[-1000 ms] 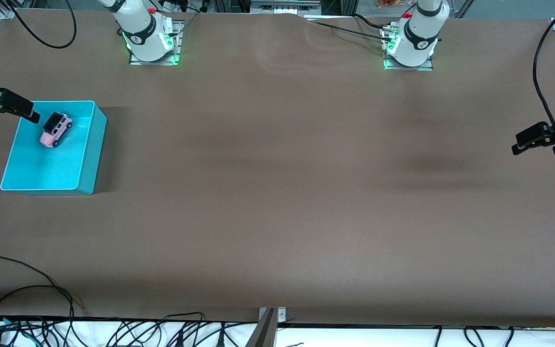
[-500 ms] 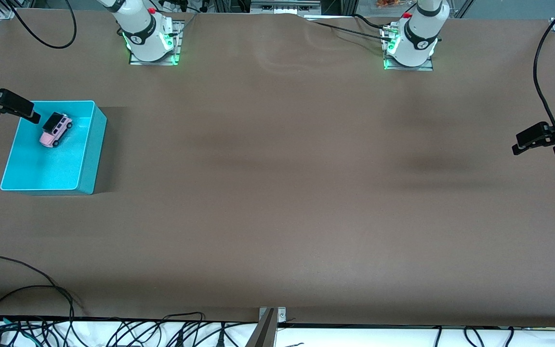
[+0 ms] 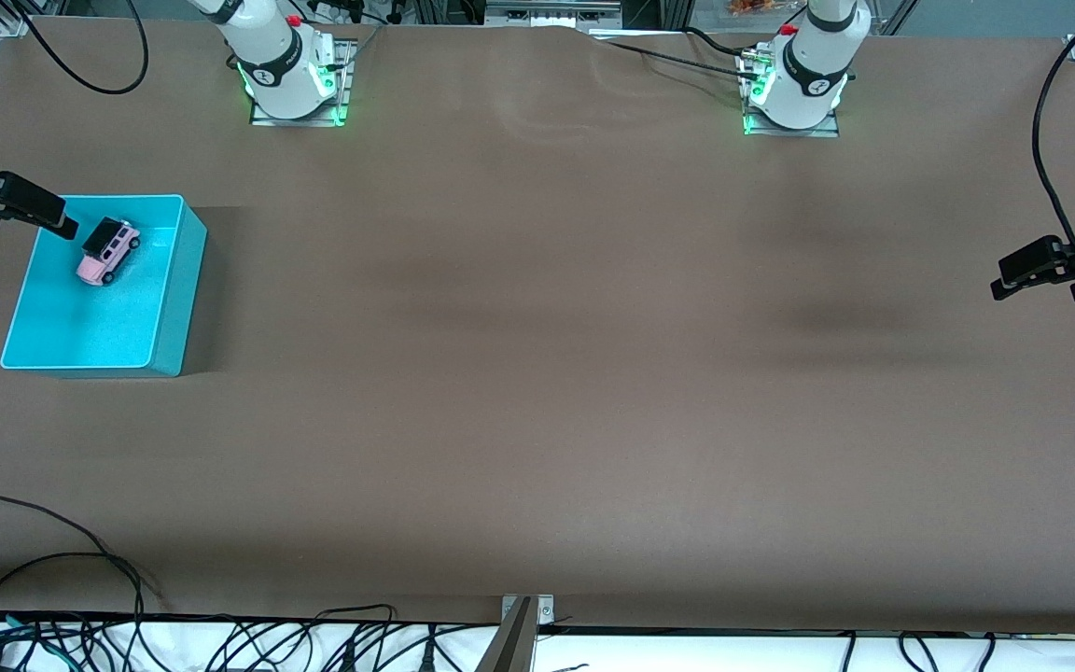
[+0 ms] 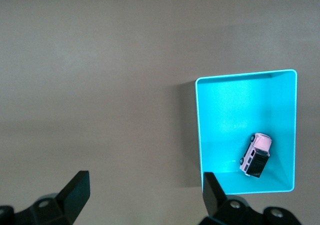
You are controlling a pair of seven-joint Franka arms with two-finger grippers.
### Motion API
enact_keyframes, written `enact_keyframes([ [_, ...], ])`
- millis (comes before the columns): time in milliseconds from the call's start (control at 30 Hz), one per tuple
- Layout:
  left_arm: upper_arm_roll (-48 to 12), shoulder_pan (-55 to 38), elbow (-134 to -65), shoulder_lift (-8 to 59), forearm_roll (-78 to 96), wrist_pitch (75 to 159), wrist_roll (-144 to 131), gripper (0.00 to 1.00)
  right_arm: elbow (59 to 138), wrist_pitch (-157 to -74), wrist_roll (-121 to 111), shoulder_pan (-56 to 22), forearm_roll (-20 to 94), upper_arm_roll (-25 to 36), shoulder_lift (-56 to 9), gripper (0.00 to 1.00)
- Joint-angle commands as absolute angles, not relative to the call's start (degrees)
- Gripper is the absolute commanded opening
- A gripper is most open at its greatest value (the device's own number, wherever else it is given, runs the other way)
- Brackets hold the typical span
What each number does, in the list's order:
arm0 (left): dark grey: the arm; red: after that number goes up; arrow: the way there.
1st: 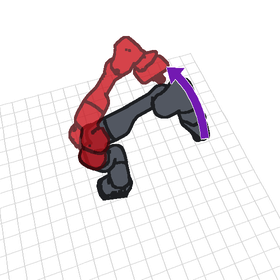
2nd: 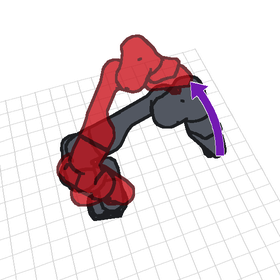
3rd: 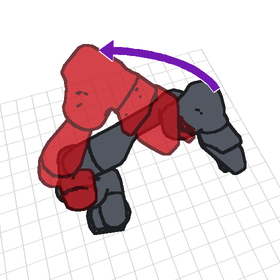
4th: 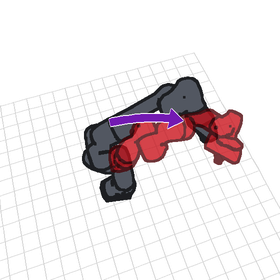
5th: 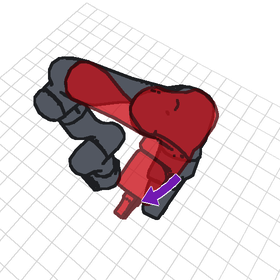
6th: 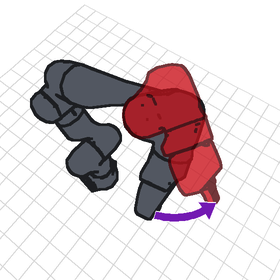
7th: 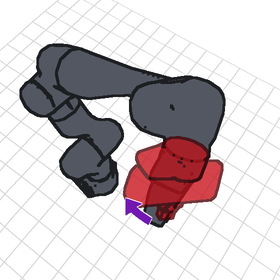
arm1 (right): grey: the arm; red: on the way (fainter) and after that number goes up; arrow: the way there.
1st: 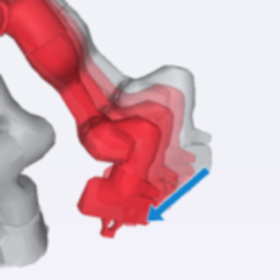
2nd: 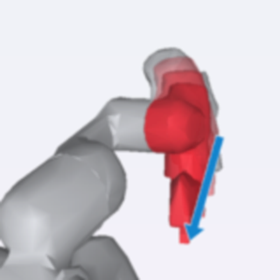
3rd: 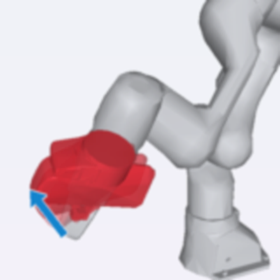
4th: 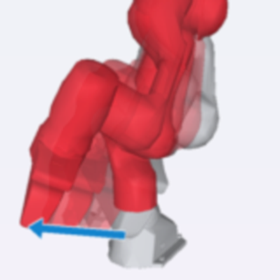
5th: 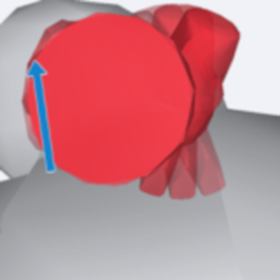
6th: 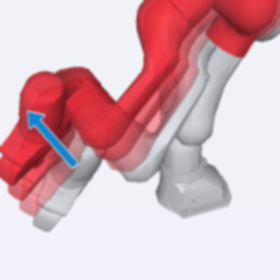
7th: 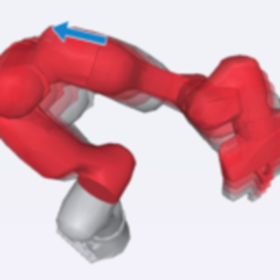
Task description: Wind and store pink jeep toy
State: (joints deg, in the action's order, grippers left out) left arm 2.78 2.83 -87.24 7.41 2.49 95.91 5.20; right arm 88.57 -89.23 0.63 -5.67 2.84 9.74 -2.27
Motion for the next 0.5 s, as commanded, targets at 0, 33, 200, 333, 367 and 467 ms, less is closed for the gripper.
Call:
enact_keyframes([
  [0,2.72,2.90,-86.84,7.12,2.90,95.27,6.59,1.00,87.28,-88.77,0.26,-5.71,2.37,9.67,-2.64,1.00],
  [33,2.72,2.90,-86.84,7.12,2.90,95.27,6.50,1.00,87.28,-88.77,0.26,-5.71,2.37,9.67,-2.64,1.00],
  [200,2.64,2.90,-86.92,7.12,2.81,95.36,6.42,1.00,86.23,-88.77,0.26,-5.71,2.46,9.67,-2.64,1.00],
  [333,2.64,2.90,-87.01,7.03,2.81,95.27,6.24,1.00,86.13,-88.77,-0.53,-5.71,2.37,9.67,-2.64,1.00],
  [367,2.64,2.90,-87.01,7.03,2.81,95.27,6.15,1.00,86.13,-88.77,-0.61,-5.71,2.37,9.67,-2.64,1.00],
  [467,2.55,2.90,-87.01,7.03,2.81,95.27,6.06,1.00,86.13,-88.59,-0.88,-5.54,2.46,9.76,-2.55,1.00],
])
